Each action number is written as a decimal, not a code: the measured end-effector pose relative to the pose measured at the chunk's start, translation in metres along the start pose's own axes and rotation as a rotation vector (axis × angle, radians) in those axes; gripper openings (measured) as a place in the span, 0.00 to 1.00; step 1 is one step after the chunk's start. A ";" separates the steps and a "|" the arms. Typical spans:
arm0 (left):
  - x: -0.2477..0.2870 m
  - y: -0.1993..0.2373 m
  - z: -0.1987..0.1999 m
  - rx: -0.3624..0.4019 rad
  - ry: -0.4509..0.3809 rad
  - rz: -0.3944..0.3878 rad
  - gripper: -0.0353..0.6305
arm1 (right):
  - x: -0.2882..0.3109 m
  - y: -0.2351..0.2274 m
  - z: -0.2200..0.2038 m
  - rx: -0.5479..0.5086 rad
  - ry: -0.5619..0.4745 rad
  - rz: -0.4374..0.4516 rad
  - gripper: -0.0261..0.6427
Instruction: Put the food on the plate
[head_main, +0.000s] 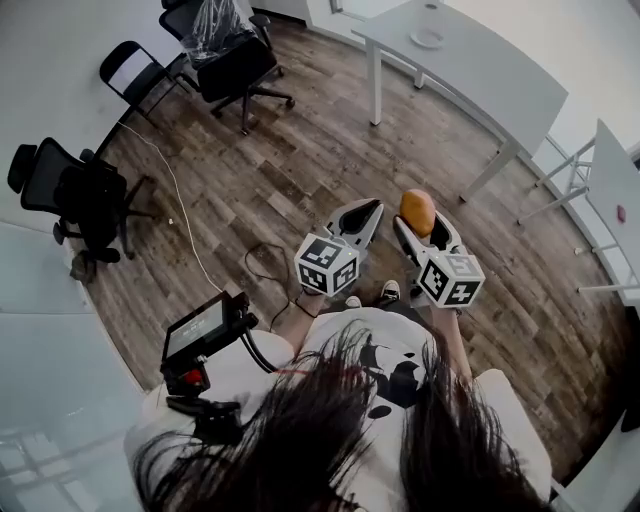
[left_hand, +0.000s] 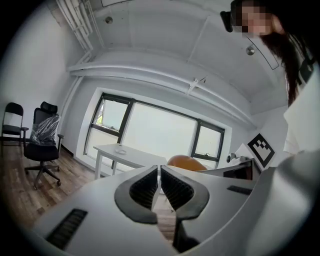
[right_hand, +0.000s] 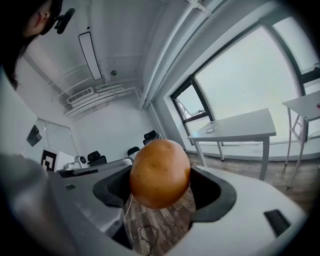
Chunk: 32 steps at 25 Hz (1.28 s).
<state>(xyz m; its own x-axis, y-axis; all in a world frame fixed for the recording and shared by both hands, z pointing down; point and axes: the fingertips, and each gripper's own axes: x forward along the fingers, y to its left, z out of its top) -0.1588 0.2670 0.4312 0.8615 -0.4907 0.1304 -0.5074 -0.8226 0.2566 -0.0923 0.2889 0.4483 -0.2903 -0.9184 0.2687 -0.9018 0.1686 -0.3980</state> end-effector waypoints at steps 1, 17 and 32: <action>0.000 -0.001 0.000 0.000 -0.001 -0.001 0.06 | -0.001 0.000 0.000 0.001 -0.001 0.001 0.57; 0.052 -0.011 -0.003 0.003 0.005 0.024 0.06 | 0.003 -0.052 0.013 0.021 0.014 0.023 0.57; 0.112 0.001 -0.013 -0.012 0.060 0.075 0.06 | 0.036 -0.112 0.034 0.060 0.050 0.058 0.57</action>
<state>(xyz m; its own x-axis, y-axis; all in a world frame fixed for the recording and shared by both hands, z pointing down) -0.0624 0.2150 0.4588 0.8209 -0.5325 0.2063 -0.5706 -0.7805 0.2556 0.0089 0.2252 0.4725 -0.3586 -0.8883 0.2868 -0.8627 0.1980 -0.4654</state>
